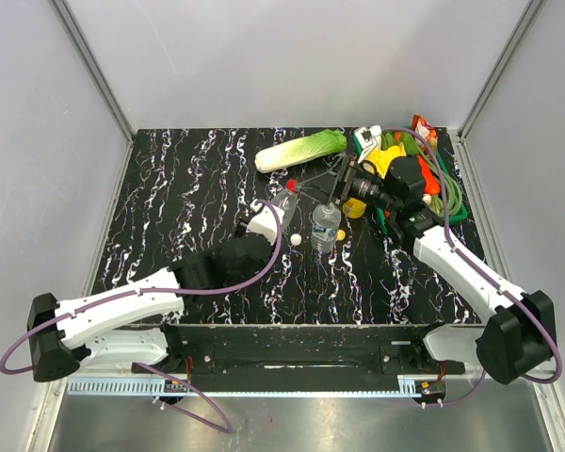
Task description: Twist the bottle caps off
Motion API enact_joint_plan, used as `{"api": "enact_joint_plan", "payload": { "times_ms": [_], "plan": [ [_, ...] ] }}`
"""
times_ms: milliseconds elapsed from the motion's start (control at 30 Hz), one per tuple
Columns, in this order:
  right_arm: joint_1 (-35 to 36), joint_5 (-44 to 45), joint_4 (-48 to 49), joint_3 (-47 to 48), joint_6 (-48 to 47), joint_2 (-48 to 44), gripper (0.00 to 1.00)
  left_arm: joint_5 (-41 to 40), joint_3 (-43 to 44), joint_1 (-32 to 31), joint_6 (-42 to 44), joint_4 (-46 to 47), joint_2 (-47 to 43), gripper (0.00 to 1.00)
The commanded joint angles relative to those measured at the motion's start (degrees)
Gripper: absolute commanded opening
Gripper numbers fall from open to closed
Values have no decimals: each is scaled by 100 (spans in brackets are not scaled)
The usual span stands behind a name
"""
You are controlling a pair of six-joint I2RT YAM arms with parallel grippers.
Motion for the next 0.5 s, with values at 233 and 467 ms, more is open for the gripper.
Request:
{"api": "enact_joint_plan", "payload": {
  "times_ms": [233, 467],
  "plan": [
    [-3, -400, 569, 297, 368, 289, 73, -262, 549, -127, 108, -91, 242, 36],
    [6, -576, 482, 446, 377, 386, 47, -420, 690, -215, 56, -249, 523, 36]
  ]
}}
